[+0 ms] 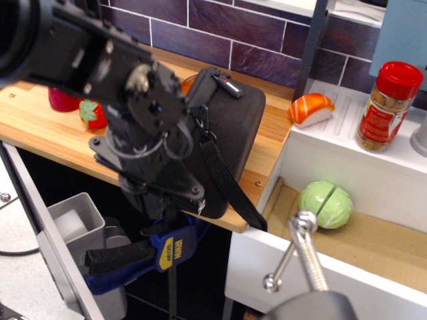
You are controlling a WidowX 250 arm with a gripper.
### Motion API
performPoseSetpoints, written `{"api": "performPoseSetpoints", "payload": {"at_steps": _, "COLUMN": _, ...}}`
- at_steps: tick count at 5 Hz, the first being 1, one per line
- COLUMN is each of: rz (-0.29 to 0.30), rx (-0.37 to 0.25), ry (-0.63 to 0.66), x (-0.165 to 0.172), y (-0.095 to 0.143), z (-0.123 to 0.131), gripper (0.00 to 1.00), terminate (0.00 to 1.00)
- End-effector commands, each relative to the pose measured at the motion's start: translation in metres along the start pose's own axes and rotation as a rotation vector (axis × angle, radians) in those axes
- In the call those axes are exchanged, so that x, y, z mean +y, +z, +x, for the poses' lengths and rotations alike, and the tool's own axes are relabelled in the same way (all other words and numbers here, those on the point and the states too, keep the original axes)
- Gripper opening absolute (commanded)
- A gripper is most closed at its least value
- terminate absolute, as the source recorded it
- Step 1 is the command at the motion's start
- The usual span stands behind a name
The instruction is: Unzip zipper bag
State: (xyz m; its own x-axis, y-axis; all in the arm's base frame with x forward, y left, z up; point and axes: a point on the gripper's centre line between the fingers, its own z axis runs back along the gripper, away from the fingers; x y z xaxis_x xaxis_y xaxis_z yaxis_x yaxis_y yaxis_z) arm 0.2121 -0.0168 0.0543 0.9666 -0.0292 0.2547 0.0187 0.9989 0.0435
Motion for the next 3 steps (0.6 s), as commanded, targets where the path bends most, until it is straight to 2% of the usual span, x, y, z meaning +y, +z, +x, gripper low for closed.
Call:
{"api": "performPoseSetpoints", "payload": {"at_steps": 1, "rz": -0.060, "rx": -0.163, "ry": 0.068, "x": 0.003, "y": 0.049, "z": 0.062, "gripper": 0.00, "terminate": 0.00}}
{"api": "performPoseSetpoints", "payload": {"at_steps": 2, "rz": -0.083, "rx": -0.176, "ry": 0.107, "x": -0.002, "y": 0.063, "z": 0.080, "gripper": 0.00, "terminate": 0.00}}
{"api": "performPoseSetpoints", "payload": {"at_steps": 3, "rz": -0.138, "rx": -0.166, "ry": 0.151, "x": -0.006, "y": 0.081, "z": 0.097, "gripper": 0.00, "terminate": 1.00}}
